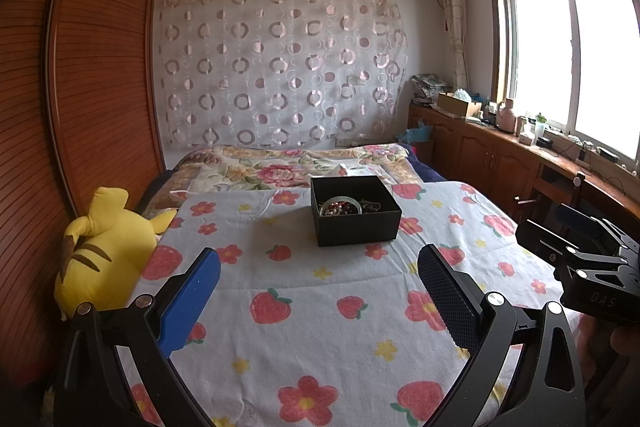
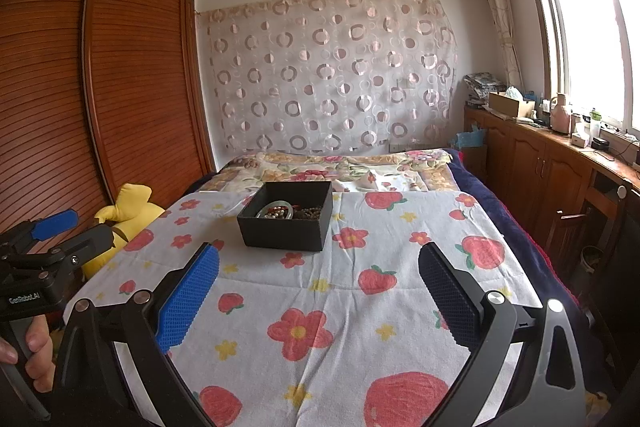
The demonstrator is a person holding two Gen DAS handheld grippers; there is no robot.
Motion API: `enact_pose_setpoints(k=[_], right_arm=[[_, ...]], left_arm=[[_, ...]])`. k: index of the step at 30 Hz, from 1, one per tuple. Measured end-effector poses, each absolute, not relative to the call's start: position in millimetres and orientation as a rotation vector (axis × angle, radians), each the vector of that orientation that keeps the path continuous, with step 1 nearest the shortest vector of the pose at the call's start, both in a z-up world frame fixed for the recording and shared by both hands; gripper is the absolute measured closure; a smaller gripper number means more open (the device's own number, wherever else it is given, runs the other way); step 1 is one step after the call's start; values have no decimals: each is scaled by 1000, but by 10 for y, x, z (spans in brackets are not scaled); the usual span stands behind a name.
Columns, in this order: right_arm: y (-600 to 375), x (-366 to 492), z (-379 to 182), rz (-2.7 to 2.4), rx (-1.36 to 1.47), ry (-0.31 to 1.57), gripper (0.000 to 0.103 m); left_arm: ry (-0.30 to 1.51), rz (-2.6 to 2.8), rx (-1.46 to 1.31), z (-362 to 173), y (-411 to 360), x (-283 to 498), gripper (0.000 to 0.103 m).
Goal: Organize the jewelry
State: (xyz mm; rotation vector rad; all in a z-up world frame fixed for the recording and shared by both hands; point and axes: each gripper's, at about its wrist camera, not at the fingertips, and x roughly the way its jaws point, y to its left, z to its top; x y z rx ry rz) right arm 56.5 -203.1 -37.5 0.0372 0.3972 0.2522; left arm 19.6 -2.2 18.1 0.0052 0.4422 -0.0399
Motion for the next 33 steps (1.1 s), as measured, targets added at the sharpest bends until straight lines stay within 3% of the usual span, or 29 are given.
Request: enact_pose_setpoints(k=[33], right_arm=[[-2032, 564, -378, 254, 39, 397, 2]], left_arm=[[440, -39, 4, 163, -23, 177, 8]])
